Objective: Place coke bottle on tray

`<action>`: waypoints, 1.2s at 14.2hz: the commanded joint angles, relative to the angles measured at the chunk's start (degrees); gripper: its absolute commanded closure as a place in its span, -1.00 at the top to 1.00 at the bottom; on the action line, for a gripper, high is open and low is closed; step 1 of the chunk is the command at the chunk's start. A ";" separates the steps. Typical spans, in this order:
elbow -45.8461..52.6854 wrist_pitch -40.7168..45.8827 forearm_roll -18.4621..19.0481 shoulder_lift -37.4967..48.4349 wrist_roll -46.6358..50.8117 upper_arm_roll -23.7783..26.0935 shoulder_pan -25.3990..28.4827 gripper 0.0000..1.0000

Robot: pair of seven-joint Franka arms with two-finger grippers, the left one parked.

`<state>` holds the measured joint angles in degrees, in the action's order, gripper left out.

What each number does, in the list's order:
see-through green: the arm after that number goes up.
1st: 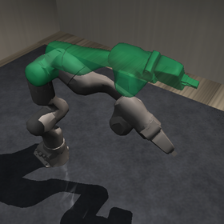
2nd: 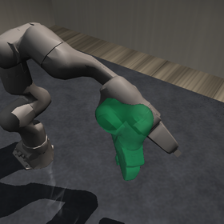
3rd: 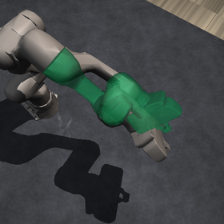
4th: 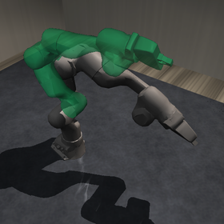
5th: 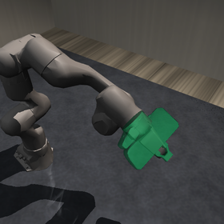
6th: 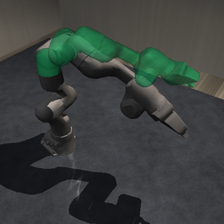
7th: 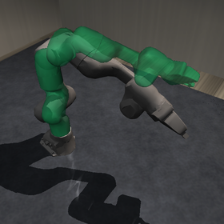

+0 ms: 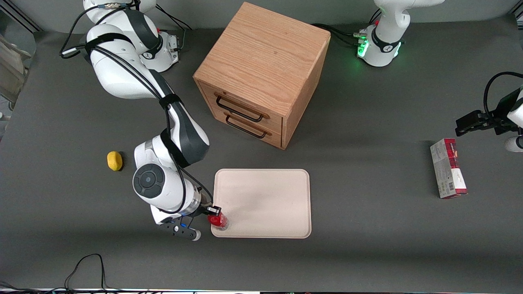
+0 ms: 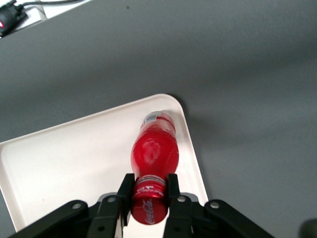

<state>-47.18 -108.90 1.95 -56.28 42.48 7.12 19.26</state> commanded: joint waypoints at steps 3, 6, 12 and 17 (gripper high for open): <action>1.83 1.59 0.51 -0.68 2.69 0.00 0.87 -1.00; 1.74 1.59 0.51 -0.68 2.69 -0.09 1.05 0.80; 1.74 1.68 0.86 -0.59 2.78 -0.17 1.13 1.00; 1.74 10.88 3.40 2.65 -0.54 -0.53 1.22 1.00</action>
<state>-46.06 -102.83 3.19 -56.06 43.25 7.13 19.88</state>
